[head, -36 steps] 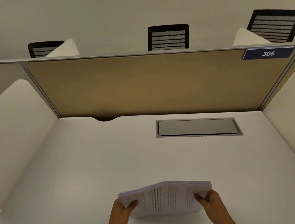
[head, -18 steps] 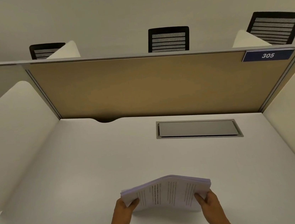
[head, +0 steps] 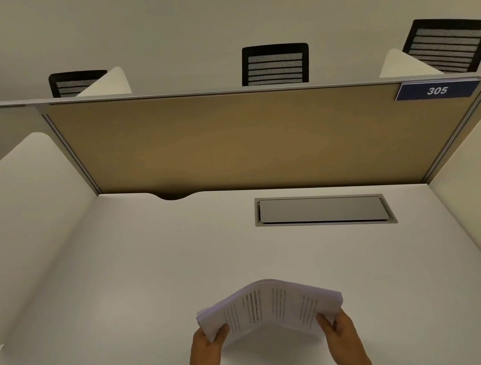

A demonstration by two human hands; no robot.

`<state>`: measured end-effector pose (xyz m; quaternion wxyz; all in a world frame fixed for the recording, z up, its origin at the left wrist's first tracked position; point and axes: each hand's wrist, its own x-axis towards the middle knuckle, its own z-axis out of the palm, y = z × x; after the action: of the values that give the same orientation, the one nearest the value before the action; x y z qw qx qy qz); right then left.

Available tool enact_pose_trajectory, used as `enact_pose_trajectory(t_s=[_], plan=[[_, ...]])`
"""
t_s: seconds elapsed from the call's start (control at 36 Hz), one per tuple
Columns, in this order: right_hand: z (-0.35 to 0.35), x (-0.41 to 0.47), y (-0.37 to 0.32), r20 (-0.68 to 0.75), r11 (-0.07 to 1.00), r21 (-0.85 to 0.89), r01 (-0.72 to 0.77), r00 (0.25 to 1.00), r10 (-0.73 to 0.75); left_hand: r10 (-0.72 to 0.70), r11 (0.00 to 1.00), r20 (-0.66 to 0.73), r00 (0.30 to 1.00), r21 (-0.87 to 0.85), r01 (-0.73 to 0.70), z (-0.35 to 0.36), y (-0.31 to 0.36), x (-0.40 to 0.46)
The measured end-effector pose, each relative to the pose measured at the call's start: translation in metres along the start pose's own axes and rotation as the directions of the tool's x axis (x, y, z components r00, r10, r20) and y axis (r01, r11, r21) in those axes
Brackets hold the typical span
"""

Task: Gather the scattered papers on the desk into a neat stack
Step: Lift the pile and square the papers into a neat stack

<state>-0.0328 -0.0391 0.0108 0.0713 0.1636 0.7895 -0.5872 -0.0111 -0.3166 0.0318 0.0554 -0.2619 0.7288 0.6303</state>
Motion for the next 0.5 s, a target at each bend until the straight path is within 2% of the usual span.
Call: enact_pose_trajectory(t_s=[0.22,0.5], plan=[[0.005,-0.003,0.009,-0.001,1.0,-0.027,-0.013,1.0,0.013,-0.017,0.999,0.018,1.0,0.028,0.016,0.007,-0.006,-0.002],[0.005,-0.004,0.008,-0.054,1.0,0.019,0.021,0.998,-0.02,0.011,1.0,-0.048,0.999,0.0,-0.011,0.01,-0.009,0.0]])
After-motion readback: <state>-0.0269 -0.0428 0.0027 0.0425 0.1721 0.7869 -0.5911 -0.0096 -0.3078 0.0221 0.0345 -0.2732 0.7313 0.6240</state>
